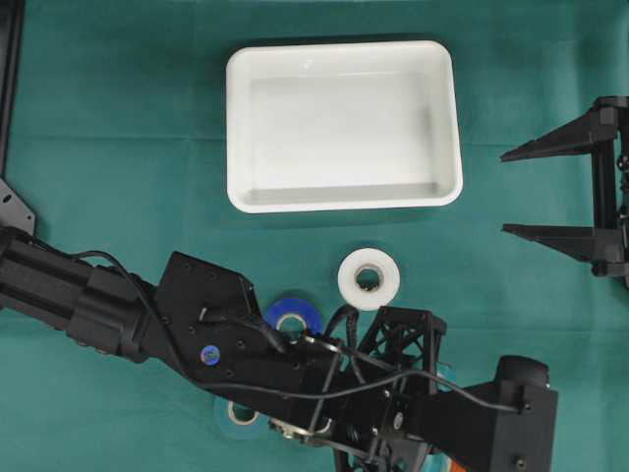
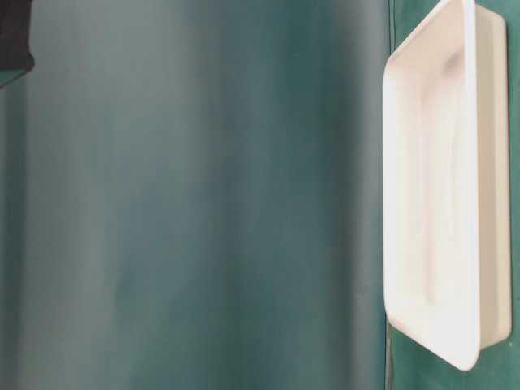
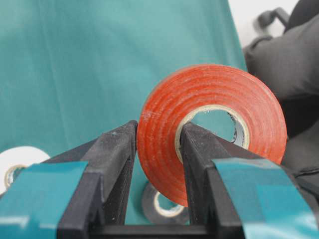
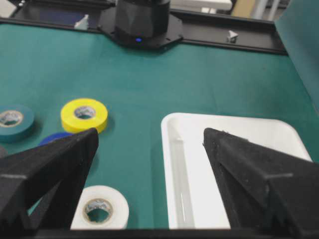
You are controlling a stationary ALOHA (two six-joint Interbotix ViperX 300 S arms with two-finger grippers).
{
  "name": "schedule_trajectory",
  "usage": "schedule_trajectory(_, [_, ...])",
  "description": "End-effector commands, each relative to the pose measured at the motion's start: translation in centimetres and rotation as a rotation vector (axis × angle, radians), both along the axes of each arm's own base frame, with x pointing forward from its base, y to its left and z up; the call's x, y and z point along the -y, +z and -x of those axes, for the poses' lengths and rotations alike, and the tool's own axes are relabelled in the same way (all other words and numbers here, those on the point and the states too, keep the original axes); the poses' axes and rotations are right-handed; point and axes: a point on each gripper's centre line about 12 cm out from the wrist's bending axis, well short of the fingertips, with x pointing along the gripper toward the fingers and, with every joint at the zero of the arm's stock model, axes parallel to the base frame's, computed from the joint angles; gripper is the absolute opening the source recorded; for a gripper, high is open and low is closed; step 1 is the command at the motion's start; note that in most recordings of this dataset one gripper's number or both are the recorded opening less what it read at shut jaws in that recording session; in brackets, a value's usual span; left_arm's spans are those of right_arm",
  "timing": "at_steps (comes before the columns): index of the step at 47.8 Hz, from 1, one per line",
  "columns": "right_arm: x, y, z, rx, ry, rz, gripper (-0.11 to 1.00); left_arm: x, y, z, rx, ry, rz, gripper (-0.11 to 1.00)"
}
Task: Pick up the tape from a random location and place it into the white case.
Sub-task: 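Lift the orange-red tape roll with the left gripper, then carry the orange-red tape roll over the white tray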
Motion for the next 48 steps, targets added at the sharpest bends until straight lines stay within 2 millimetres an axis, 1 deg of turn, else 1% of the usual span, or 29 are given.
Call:
schedule_trajectory(1, [0.0,1.0,-0.3,0.025,0.0,-0.002,0.91,-0.2,3.8,1.2,0.077,-0.003,0.025,0.22])
schedule_trajectory(24, [0.0,1.1,-0.3,0.026,0.0,-0.002,0.91,-0.2,3.5,1.3,0.06,-0.001,0.02,0.22])
schedule_trajectory(30, [0.0,1.1,-0.3,0.026,0.0,-0.002,0.91,-0.7,3.3,1.4,0.047,0.007,0.015,0.22])
schedule_trajectory(34, [0.0,1.0,-0.3,0.025,-0.002,-0.002,0.91,-1.5,3.0,1.5,0.034,0.02,0.01,0.22])
schedule_trajectory(39, [0.0,1.0,-0.3,0.025,-0.002,-0.002,0.91,-2.9,2.5,1.7,0.016,0.046,0.004,0.22])
schedule_trajectory(45, [0.0,1.1,-0.3,0.026,-0.002,-0.002,0.91,-5.4,1.8,2.0,-0.007,0.091,-0.003,0.22])
schedule_trajectory(48, [0.0,1.1,-0.3,0.026,0.0,-0.002,0.91,-7.0,1.5,2.2,-0.011,0.122,-0.005,0.22])
